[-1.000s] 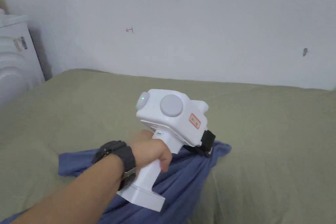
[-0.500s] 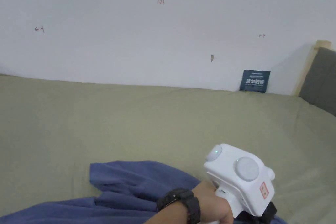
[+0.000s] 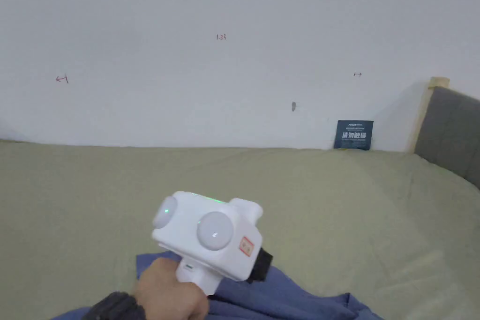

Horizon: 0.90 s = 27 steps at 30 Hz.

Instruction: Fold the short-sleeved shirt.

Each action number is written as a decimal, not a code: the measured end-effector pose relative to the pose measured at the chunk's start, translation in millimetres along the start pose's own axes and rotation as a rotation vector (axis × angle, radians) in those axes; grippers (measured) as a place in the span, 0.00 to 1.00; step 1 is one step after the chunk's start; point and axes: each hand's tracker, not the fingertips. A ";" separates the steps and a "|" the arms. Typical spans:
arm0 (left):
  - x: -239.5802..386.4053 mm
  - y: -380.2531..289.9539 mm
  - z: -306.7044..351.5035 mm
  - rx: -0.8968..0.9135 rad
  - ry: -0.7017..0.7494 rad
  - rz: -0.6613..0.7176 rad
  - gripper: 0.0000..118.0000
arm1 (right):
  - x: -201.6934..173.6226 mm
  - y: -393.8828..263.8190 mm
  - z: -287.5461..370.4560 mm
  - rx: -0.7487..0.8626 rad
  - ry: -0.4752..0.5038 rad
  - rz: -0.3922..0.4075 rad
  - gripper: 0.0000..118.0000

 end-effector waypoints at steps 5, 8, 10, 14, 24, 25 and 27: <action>-59.1 -103.5 114.3 0.266 0.294 0.319 0.00 | -11.5 13.4 -15.2 0.022 0.030 -0.006 0.01; -63.1 -166.4 148.5 0.298 0.431 0.438 0.00 | -21.9 18.7 -24.2 0.024 0.062 -0.001 0.01; -63.5 -200.7 159.7 0.264 0.455 0.481 0.00 | -28.7 19.3 -28.5 0.012 0.081 0.012 0.01; -63.0 -250.4 161.8 0.129 0.420 0.519 0.00 | -39.2 13.3 -33.0 -0.012 0.104 0.028 0.01; -137.6 -232.7 131.3 0.119 0.254 0.630 0.05 | -38.6 12.5 -46.0 -0.040 0.127 0.024 0.01; -153.5 -221.5 122.7 0.108 0.271 0.642 0.20 | -34.1 14.1 -47.6 -0.044 0.126 0.007 0.01; -183.0 -201.9 104.6 0.095 0.294 0.668 0.70 | -26.7 15.9 -50.6 -0.063 0.111 -0.020 0.02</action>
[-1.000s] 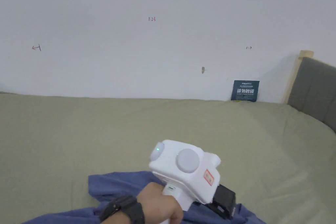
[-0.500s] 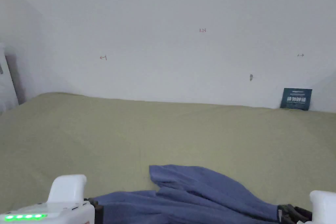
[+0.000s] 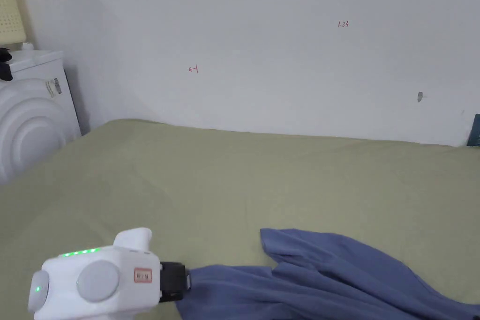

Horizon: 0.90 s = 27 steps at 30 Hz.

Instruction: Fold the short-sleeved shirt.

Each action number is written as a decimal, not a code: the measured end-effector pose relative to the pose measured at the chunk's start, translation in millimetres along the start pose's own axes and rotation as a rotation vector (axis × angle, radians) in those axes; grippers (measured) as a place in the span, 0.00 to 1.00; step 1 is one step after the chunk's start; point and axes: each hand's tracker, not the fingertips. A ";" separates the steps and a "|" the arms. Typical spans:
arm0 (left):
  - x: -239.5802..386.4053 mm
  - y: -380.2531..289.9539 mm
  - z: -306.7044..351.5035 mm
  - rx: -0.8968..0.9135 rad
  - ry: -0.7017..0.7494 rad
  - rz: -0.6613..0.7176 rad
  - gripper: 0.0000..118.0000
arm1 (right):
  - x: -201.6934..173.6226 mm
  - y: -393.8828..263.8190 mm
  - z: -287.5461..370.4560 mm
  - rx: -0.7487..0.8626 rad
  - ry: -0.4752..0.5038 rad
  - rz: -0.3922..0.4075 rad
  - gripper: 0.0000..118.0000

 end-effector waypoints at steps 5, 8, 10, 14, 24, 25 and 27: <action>-9.9 61.7 -83.5 -0.124 -0.063 -0.121 0.94 | 16.9 4.0 -2.7 -0.017 -0.046 0.006 0.02; -8.0 77.7 -131.5 -0.212 0.074 -0.285 0.94 | 23.9 6.2 -5.1 -0.033 -0.073 0.012 0.02; -10.0 77.1 -154.0 -0.251 0.045 -0.335 0.94 | 29.1 8.0 -8.7 -0.043 -0.089 0.019 0.02; -10.5 65.1 -182.3 -0.346 -0.006 -0.408 0.93 | 41.6 6.1 -14.2 -0.043 -0.110 -0.004 0.02; 2.3 35.9 -158.4 -0.288 -0.049 -0.481 0.32 | 101.1 10.0 -52.8 -0.096 -0.241 -0.148 0.02; 5.2 37.2 -153.6 -0.291 -0.094 -0.487 0.04 | 110.9 9.4 -61.0 -0.104 -0.239 -0.177 0.04; 12.0 30.1 -150.8 -0.296 -0.093 -0.500 0.02 | 130.3 7.4 -79.8 -0.130 -0.202 -0.255 0.36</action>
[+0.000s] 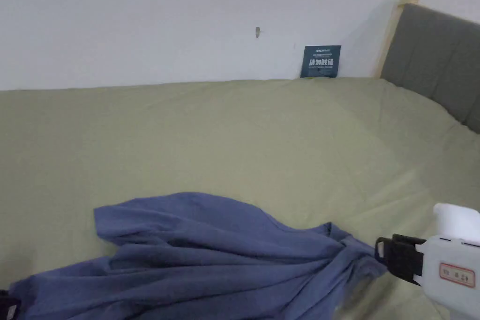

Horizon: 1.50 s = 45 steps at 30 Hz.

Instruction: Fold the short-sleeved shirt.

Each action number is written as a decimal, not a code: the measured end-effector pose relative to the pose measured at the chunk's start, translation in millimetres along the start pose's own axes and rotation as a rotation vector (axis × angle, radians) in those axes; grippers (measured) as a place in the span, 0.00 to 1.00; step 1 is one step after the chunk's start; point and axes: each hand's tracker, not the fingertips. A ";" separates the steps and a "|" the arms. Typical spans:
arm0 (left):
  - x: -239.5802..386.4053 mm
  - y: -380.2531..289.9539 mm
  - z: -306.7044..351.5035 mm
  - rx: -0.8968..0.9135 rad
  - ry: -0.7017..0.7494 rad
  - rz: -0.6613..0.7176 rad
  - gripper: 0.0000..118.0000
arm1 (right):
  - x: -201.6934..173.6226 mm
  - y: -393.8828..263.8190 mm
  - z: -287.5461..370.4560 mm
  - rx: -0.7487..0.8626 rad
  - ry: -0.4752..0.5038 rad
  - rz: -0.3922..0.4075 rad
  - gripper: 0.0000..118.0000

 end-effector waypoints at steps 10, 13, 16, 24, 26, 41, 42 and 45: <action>-4.5 -12.3 9.0 0.032 -0.061 0.048 0.02 | 23.0 4.9 -98.5 -0.290 0.123 -0.467 0.70; -12.5 -17.6 14.0 0.052 -0.079 0.095 0.02 | 9.8 3.0 -110.9 -0.310 0.110 -0.439 0.33; -18.1 -19.5 19.5 0.090 -0.100 0.153 0.02 | -6.9 4.5 -103.4 -0.266 0.036 -0.278 0.10; -25.7 -5.8 63.7 0.303 -0.227 0.248 0.02 | -27.6 31.5 -60.0 -0.125 0.171 -0.196 0.10; -25.8 5.4 80.6 0.321 -0.221 0.241 0.02 | -38.3 45.9 -47.2 -0.083 0.204 -0.174 0.10; -44.7 99.3 175.0 0.579 -0.259 0.268 0.02 | -118.9 171.1 -25.3 0.119 0.339 -0.021 0.10; -45.5 105.4 179.2 0.596 -0.240 0.272 0.02 | -124.0 178.2 -26.1 0.132 0.346 -0.014 0.10; -52.1 128.2 191.6 0.608 -0.233 0.273 0.02 | -143.2 206.8 -34.3 0.143 0.366 -0.005 0.10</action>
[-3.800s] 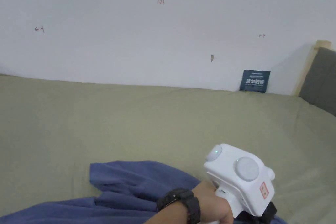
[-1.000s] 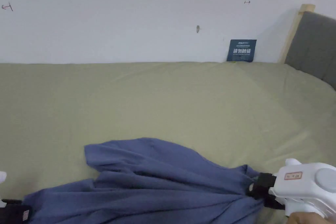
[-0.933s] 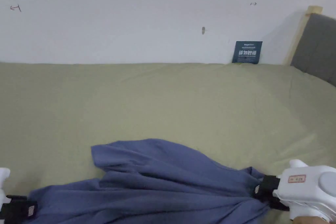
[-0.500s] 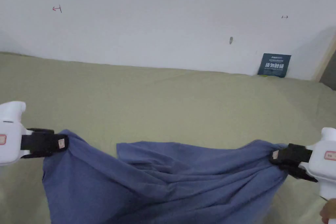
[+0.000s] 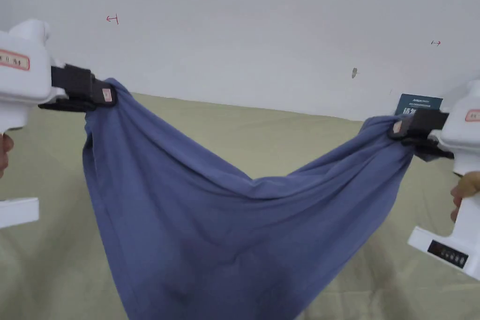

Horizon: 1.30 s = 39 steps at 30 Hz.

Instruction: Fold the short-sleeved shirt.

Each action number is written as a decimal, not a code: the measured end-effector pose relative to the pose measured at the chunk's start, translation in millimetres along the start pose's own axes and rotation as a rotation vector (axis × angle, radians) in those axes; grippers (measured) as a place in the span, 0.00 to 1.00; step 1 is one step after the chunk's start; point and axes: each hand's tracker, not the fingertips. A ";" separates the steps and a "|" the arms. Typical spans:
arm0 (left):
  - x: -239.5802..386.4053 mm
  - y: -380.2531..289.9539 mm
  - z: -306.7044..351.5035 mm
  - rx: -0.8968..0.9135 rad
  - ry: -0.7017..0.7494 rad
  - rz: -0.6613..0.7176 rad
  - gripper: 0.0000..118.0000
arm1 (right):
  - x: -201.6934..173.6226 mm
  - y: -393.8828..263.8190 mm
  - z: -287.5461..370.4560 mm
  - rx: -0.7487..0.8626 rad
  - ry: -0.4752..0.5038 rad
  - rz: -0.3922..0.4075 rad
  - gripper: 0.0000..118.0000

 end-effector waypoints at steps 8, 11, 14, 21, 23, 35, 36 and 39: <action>4.0 55.2 11.2 0.063 0.043 -0.047 0.02 | -19.8 59.4 -27.7 0.053 -0.014 0.010 0.10; -7.5 67.3 9.1 0.074 0.053 -0.058 0.02 | -16.4 71.1 -31.8 0.088 -0.022 0.020 0.10; -10.3 74.4 7.2 0.057 0.062 -0.093 0.02 | -12.6 79.5 -33.7 0.113 -0.013 0.054 0.10; -21.6 76.2 0.5 0.084 0.062 -0.059 0.02 | 4.3 93.5 -30.6 0.160 0.014 0.068 0.10; -24.2 72.3 -3.9 0.072 0.060 -0.061 0.02 | 11.8 94.9 -31.0 0.176 0.020 0.052 0.10; -35.7 13.9 -4.2 -0.019 0.040 -0.095 0.02 | 33.0 49.7 -20.2 0.121 0.044 0.065 0.10; -36.1 6.0 -2.6 -0.036 0.036 -0.094 0.02 | 36.7 43.6 -17.5 0.112 0.052 0.051 0.10; -42.0 -28.0 6.5 -0.061 0.010 -0.078 0.02 | 50.0 20.6 -6.6 0.099 0.073 0.027 0.10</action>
